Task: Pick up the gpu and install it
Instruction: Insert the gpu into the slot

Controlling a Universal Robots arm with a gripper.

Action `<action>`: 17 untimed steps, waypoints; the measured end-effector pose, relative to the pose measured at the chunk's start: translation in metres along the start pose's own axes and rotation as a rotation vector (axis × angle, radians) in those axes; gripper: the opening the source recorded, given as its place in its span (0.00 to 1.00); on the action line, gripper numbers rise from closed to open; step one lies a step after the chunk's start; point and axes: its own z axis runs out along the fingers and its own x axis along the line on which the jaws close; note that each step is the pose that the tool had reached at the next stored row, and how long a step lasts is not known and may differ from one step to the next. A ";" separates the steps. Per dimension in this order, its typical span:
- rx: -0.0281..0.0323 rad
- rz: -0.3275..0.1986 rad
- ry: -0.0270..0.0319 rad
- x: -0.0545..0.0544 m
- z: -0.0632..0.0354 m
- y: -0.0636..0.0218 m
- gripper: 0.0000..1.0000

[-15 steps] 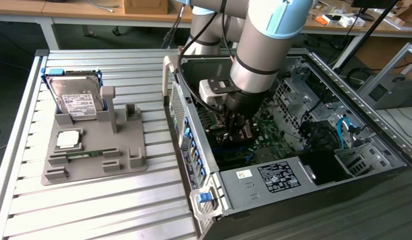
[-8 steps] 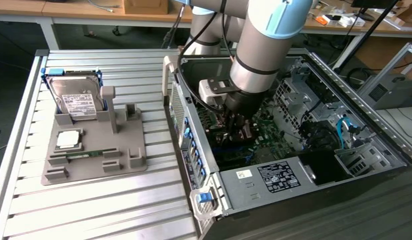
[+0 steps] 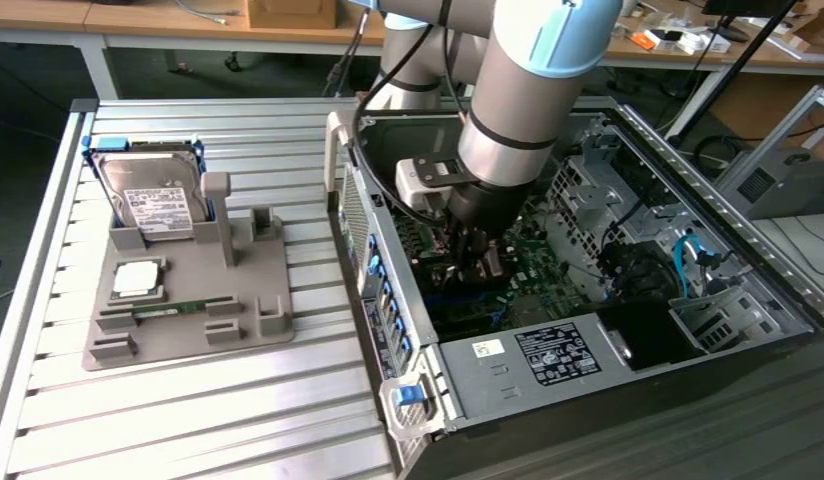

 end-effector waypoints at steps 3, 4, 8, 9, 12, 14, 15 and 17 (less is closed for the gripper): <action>0.0004 0.011 0.0002 0.001 0.0000 0.0001 0.27; 0.0004 0.014 0.0004 0.001 0.0000 0.0000 0.27; 0.0006 0.019 0.0006 0.002 0.0000 0.0000 0.27; 0.0007 0.019 0.0007 0.002 0.0000 0.0003 0.27; 0.0006 0.019 0.0008 0.002 0.0005 0.0011 0.27; 0.0005 0.019 0.0010 0.002 0.0006 0.0012 0.27; 0.0006 0.019 0.0007 0.002 0.0008 0.0013 0.27; 0.0005 0.019 0.0007 0.002 0.0008 0.0013 0.27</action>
